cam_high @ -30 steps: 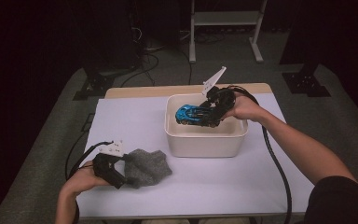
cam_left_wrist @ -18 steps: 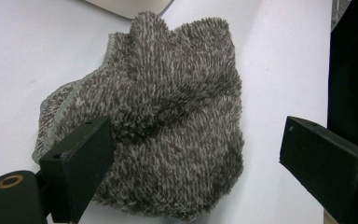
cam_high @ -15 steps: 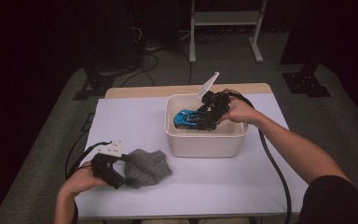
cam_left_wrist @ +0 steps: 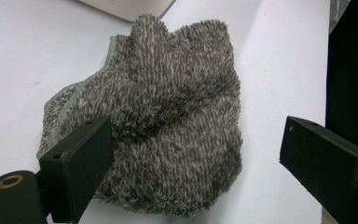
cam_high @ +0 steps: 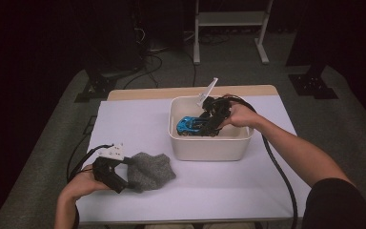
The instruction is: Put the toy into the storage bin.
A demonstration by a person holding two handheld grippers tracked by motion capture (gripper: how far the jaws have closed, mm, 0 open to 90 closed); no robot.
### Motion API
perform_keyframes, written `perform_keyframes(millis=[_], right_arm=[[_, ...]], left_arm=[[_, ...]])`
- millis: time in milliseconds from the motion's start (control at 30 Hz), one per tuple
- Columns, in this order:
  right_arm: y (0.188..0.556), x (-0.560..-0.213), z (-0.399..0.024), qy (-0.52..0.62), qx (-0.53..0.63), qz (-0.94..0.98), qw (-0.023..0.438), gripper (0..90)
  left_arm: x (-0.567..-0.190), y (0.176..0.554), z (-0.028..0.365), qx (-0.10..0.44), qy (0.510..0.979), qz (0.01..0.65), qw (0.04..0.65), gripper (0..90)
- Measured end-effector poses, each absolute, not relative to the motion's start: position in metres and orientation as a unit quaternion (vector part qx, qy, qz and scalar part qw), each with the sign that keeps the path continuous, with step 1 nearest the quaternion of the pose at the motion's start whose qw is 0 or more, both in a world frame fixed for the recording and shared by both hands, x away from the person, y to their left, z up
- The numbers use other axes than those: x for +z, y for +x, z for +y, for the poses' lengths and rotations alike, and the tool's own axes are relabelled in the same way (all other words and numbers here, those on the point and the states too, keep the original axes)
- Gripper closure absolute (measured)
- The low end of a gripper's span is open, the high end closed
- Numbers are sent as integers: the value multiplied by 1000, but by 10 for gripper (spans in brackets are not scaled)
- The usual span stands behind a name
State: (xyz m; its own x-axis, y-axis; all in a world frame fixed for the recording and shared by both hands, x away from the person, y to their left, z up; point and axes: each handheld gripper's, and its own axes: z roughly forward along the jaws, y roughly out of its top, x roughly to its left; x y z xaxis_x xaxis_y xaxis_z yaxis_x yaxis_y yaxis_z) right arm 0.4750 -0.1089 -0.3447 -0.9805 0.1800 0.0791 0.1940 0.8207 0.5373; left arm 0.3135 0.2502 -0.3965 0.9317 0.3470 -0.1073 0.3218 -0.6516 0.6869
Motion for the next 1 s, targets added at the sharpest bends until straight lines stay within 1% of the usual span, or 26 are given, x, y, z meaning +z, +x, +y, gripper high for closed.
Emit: perform_keyframes(millis=[467,1000], right_arm=[[474,-356,-95,-97,-261,-960,26,253],[474,-360,-93,-96,-247,-964,31,253]], left_arm=[[-394,311,250,16,909,177,378,91],[-393,308,248,13,910,170,378,91]])
